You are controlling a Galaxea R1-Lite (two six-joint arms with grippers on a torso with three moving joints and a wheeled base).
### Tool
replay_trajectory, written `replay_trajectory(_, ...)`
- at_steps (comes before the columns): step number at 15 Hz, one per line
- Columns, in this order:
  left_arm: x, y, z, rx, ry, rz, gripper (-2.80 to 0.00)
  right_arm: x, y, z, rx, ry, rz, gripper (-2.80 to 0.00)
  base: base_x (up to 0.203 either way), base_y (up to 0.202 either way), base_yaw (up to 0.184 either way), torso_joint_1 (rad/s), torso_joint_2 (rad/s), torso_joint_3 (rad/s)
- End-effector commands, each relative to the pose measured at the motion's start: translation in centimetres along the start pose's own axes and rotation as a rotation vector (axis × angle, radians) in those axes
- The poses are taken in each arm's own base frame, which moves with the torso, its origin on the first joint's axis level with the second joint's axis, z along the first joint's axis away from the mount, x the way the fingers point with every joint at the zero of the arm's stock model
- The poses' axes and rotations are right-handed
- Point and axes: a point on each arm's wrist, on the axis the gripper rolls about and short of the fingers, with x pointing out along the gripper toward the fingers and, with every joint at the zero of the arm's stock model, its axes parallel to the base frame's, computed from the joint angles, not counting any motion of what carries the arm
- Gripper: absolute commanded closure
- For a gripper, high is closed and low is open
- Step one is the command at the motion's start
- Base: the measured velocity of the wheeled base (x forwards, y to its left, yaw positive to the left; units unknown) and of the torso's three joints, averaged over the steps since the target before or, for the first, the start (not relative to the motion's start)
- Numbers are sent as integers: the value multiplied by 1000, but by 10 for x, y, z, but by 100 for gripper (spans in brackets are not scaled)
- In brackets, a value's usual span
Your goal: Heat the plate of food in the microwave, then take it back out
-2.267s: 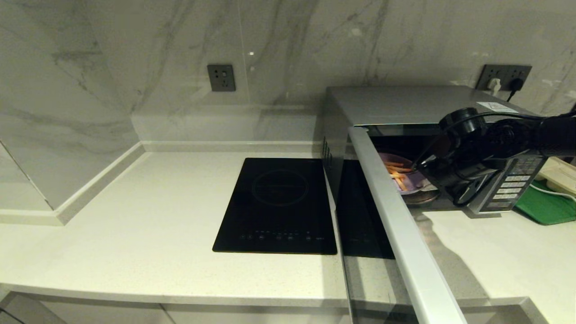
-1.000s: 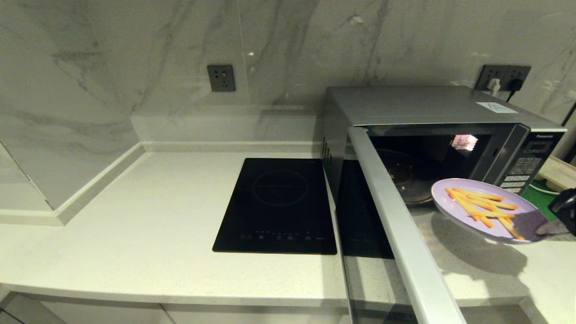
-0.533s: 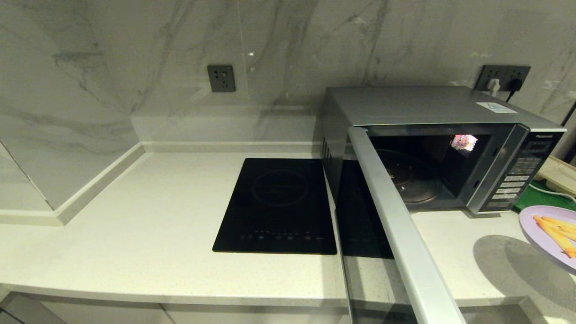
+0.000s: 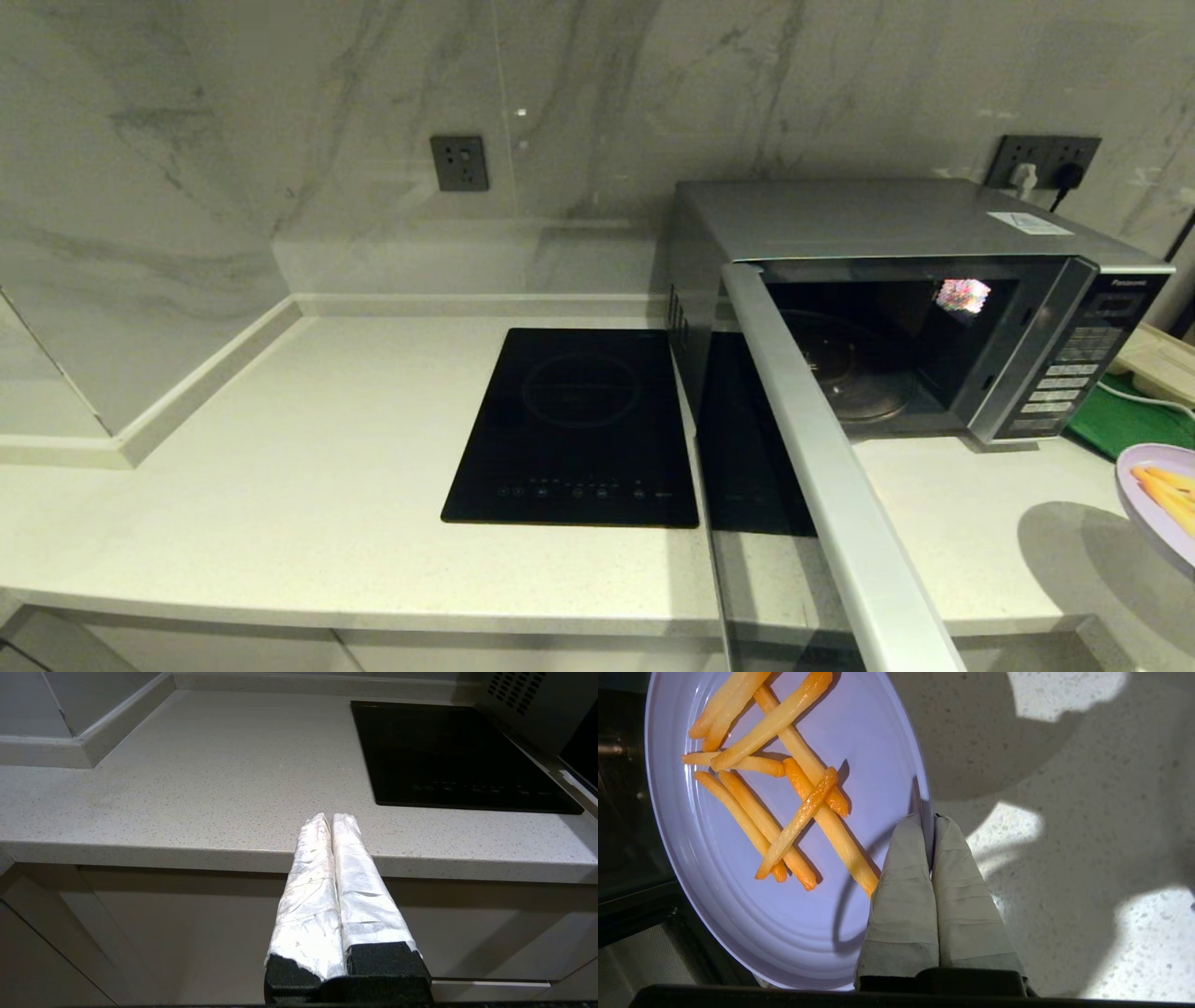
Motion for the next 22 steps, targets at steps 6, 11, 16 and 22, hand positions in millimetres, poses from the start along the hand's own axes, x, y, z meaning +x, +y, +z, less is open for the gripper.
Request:
replay_trajectory(6,0,0,0,1,0,1,0,33,-36,44,-6,-41,-35,0,0,0,0,0,0,0)
replay_trajectory(11,0,0,0,0,0,1,0,48,-49,48,-15,-48,-73,0,0,0,0,0,0,0)
replay_trajectory(16,0,0,0,-1,0,1,0,65,-63,47,19,0,-90,0,0,0,0,0,0,0)
replay_trajectory(22,0,0,0,-1,0,1,0,77,-72,52,-14,1,-85,0,0,0,0,0,0,0)
